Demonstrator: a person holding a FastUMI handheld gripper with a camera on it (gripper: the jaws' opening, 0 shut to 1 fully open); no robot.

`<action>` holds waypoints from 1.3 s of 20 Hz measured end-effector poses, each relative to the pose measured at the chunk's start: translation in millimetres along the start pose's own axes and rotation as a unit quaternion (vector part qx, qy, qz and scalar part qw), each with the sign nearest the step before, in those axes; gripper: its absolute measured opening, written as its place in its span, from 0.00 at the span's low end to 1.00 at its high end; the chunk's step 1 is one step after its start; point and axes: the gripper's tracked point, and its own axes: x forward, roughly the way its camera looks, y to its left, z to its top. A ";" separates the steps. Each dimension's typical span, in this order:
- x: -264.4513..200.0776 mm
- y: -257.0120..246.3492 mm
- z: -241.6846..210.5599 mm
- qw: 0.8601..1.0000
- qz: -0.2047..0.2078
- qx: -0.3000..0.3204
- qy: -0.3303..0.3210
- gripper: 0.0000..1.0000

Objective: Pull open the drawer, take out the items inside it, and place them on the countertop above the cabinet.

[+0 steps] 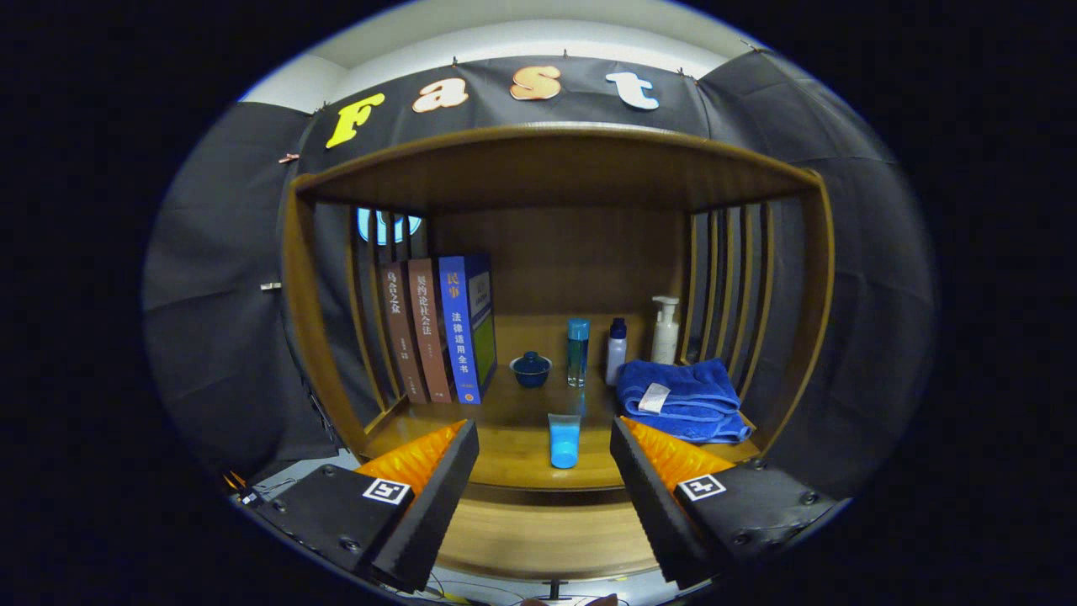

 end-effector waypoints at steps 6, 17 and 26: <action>-62.3 8.3 -24.5 0.999 0.007 0.005 -0.037 1.00; -83.1 6.5 -156.8 1.000 0.005 0.022 -0.018 0.99; -41.4 3.6 -227.8 0.998 0.003 0.039 0.047 1.00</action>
